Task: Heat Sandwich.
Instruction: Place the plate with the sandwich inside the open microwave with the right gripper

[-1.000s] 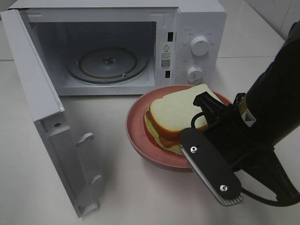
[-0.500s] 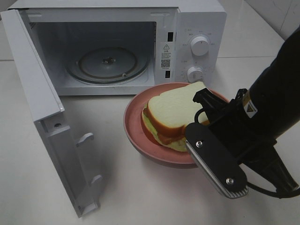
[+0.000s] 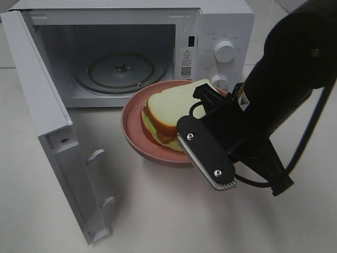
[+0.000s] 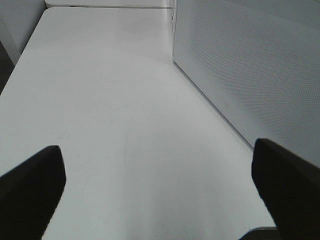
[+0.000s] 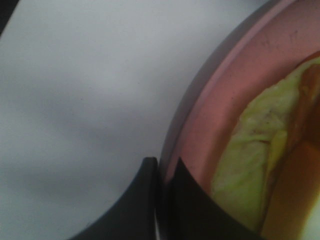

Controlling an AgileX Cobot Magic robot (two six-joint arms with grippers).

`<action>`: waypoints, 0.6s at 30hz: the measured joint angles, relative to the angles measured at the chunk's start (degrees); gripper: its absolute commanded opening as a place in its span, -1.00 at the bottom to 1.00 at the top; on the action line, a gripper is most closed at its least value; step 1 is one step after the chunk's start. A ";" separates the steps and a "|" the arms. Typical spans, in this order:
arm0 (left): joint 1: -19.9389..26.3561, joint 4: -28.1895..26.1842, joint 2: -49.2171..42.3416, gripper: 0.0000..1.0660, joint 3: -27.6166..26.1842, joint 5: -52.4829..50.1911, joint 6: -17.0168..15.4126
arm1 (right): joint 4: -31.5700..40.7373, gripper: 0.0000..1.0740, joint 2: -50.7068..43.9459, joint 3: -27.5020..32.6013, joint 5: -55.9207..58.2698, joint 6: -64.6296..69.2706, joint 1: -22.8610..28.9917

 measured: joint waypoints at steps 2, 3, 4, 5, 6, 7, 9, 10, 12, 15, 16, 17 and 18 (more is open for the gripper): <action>0.00 0.00 0.00 0.81 0.00 0.00 0.00 | 0.06 -1.00 1.38 -1.49 -0.34 0.00 0.00; 0.00 0.00 0.00 0.81 0.00 0.00 0.00 | 0.06 -1.00 2.06 -2.06 -0.46 0.00 0.00; 0.00 0.00 0.00 0.81 0.00 0.00 0.00 | 0.17 -1.00 2.75 -2.75 -0.63 0.00 0.00; 0.00 0.00 0.00 0.81 0.00 0.00 0.00 | 0.17 -1.00 3.95 -4.18 -0.74 0.00 0.00; 0.00 0.00 0.00 0.81 0.00 0.00 0.00 | 0.17 -1.00 3.95 -4.18 -0.74 0.00 0.00; 0.00 0.00 0.00 0.81 0.00 0.00 0.00 | 0.23 -1.00 4.64 -4.93 -0.74 0.00 0.00; 0.00 0.00 0.00 0.81 0.00 0.00 0.00 | 0.57 -1.00 5.73 -6.47 -0.74 -0.23 0.00; 0.00 0.00 0.00 0.81 0.00 0.00 0.00 | 1.26 -1.00 6.76 -7.79 -0.80 -0.86 0.00; 0.00 0.00 0.00 0.81 0.00 0.00 0.00 | 1.49 -1.00 7.39 -8.54 -0.80 -1.20 0.00; 0.00 0.00 0.00 0.81 0.00 0.00 0.00 | 2.58 -1.00 9.11 -10.26 -0.92 -1.83 0.00; 0.00 0.00 0.00 0.81 0.00 0.00 0.00 | 2.75 -1.00 9.68 -10.83 -0.86 -2.06 0.00; 0.00 0.00 0.00 0.81 0.00 0.00 0.00 | 2.86 -1.00 10.08 -11.34 -0.92 -2.41 0.00; 0.00 0.00 0.00 0.81 0.00 0.00 0.00 | 2.86 -1.00 10.89 -12.26 -0.97 -2.98 0.00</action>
